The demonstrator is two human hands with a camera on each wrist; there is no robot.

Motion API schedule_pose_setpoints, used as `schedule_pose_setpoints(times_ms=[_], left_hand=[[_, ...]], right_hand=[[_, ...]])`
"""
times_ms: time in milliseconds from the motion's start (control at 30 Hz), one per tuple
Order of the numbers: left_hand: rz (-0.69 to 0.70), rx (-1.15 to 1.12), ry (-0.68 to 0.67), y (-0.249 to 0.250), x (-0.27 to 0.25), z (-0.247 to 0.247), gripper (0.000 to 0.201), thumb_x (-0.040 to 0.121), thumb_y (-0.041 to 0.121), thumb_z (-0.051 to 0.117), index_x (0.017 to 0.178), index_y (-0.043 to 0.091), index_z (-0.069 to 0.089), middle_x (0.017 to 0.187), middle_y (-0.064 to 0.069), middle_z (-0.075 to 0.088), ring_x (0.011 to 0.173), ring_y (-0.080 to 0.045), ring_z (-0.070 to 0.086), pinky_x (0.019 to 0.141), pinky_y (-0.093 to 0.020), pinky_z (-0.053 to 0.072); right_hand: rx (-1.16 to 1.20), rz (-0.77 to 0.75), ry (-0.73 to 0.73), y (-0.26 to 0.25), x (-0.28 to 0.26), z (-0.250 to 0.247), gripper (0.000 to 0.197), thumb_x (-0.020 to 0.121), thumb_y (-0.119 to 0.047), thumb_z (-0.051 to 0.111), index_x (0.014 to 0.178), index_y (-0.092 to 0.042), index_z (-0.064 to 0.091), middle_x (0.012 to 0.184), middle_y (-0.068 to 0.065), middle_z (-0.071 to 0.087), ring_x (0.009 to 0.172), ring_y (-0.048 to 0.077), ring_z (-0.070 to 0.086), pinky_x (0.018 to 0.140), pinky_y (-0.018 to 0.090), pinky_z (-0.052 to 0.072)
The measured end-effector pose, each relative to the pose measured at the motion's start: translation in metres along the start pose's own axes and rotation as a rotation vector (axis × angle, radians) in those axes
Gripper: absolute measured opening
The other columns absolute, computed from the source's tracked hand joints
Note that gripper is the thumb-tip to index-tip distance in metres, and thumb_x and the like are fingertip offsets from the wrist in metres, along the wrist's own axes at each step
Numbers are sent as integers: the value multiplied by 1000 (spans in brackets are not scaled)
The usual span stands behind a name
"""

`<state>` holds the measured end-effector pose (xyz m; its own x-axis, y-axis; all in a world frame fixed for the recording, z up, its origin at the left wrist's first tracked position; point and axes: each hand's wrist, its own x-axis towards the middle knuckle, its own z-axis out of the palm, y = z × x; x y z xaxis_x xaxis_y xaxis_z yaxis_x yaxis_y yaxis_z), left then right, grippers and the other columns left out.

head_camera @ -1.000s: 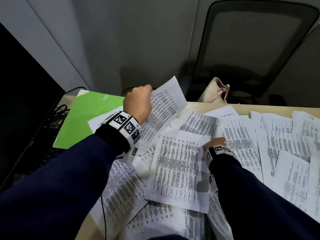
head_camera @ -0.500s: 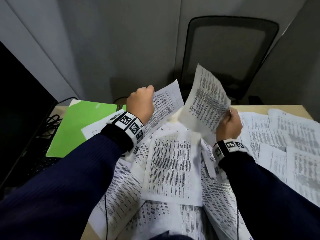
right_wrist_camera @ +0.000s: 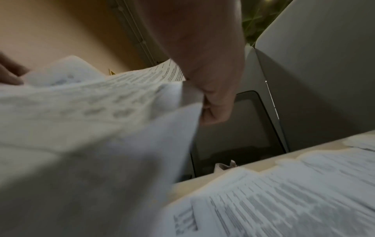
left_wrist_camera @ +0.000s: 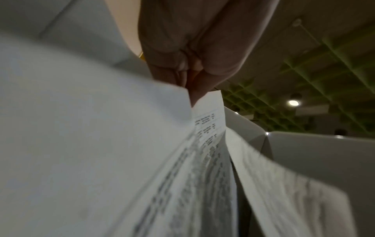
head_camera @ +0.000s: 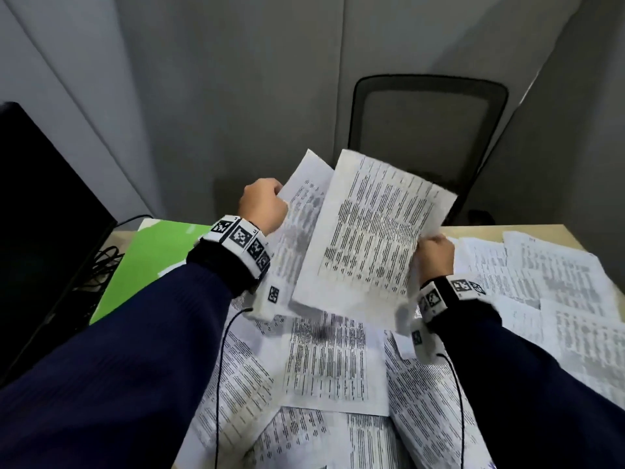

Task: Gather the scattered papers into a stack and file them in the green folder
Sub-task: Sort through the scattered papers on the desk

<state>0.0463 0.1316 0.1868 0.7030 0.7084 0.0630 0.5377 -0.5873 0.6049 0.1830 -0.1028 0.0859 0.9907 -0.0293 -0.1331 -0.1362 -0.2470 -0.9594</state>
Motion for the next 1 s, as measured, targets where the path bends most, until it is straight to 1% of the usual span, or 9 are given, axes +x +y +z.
schedule_pose_setpoints(times_ms=[200,367,467,567,667,767,867,933,1000], left_hand=[[-156,-344,-178,-15,3,14,28,76,-5,45,56,11,57,56,-3,49,63,-22,49,58,-25,42],[-268,-495,-379,-37,-7,46,24,86,-11,42,85,4,61,65,-7,54,57,-19,53,44,-22,52],[-357,-467,-425,-59,-17,73,23,91,0,46,73,10,56,68,-4,53,59,-19,53,49,-23,52],[-543,-429,-462,-89,-32,104,22,93,19,50,72,14,53,75,-7,57,66,-21,57,62,-27,55],[-664,-369,-559,-122,-46,136,21,80,22,60,82,1,60,85,-17,61,77,-27,59,86,-47,54],[-665,-205,-600,-119,-64,134,30,83,22,60,104,0,60,94,-18,65,84,-29,64,76,-34,50],[-679,-14,-600,-127,-71,140,63,86,27,57,139,-1,38,137,-14,50,123,-28,53,88,-27,44],[-703,-21,-644,-128,-76,146,60,82,24,61,132,-4,46,127,-12,58,110,-26,60,76,-24,44],[-711,-32,-627,-128,-79,155,46,86,19,59,122,-8,53,98,-8,62,86,-22,61,63,-19,40]], right_hand=[[87,187,-198,30,-16,16,14,84,-4,48,76,-9,59,81,13,58,76,23,55,74,37,45],[21,215,-369,41,-32,19,13,86,-6,51,85,-16,59,87,8,64,77,24,60,73,36,49],[-142,229,-361,53,-44,14,15,86,5,46,83,-7,54,75,10,56,64,20,51,55,25,39],[-298,240,-311,77,-53,14,17,86,7,43,96,0,54,84,17,54,71,23,51,52,23,38],[-469,263,-289,99,-57,19,17,85,6,44,99,2,54,93,20,57,77,25,54,64,29,45],[-584,298,-302,110,-62,26,22,82,-4,49,104,-2,54,95,17,54,83,25,50,69,29,42],[-743,422,-308,110,-67,29,41,78,-21,53,116,-7,47,118,21,48,108,31,49,93,34,39],[-808,469,-299,111,-70,31,55,84,-20,54,133,-1,37,138,22,37,128,36,38,105,37,31],[-841,477,-330,116,-71,33,59,87,-19,53,137,4,31,141,22,34,131,36,34,107,36,30]])
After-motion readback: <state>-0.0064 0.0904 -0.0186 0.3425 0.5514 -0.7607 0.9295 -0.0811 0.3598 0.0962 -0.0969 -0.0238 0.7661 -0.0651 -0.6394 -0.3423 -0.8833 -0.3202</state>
